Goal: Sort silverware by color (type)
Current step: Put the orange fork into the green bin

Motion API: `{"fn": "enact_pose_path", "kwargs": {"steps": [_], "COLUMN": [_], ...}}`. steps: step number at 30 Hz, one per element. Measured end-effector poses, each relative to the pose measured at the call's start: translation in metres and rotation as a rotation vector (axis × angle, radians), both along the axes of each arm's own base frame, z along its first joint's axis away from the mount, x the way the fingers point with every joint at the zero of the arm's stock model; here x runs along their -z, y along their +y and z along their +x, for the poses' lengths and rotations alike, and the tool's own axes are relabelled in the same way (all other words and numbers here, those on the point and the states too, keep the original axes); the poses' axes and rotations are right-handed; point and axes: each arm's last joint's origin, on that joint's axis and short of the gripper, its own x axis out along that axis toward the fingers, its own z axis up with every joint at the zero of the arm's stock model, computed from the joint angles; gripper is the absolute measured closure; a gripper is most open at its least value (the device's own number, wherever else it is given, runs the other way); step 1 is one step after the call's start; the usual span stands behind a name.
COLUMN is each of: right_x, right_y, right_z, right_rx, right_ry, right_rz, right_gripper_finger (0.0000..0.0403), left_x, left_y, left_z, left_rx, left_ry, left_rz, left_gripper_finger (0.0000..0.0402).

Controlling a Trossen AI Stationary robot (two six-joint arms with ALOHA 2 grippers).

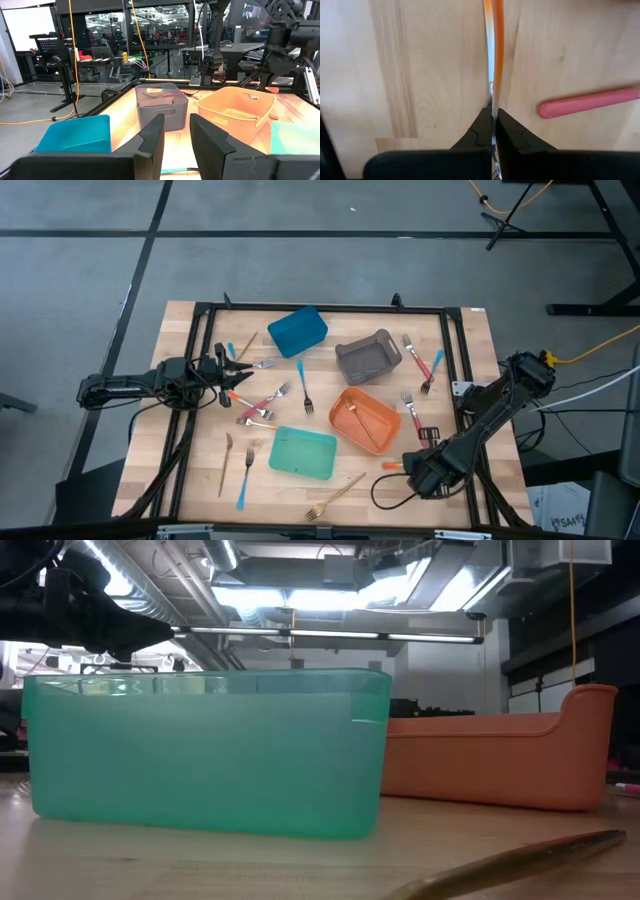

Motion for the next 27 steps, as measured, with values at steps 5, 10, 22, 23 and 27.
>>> {"fn": "enact_pose_path", "kwargs": {"steps": [5,10,22,23,27], "right_x": [-0.018,-0.037,-0.078,-0.081,-0.088], "right_y": [0.003,0.001,-0.020,-0.022,-0.030], "right_z": [0.006,0.021,0.065,0.070,0.088], "right_rx": [0.007,0.039,0.074,0.071,0.033], "right_ry": [-0.017,-0.060,-0.214,-0.241,-0.365], "right_rz": [0.001,0.040,0.149,0.157,0.191], "right_gripper_finger": [0.0402,0.0402,0.0402,0.0402,0.0402], "left_x": [0.000,0.000,0.000,0.000,0.000], "left_y": [0.000,0.000,0.000,0.000,0.000], "left_z": [0.000,0.000,0.000,0.000,0.000], "left_rx": [0.000,0.000,0.000,0.000,0.000], "left_ry": [0.000,-0.001,0.000,0.000,0.000], "left_rz": [0.000,0.000,0.000,0.000,0.002], "left_gripper_finger": [0.0316,0.0316,0.0316,0.0316,0.0316]}}
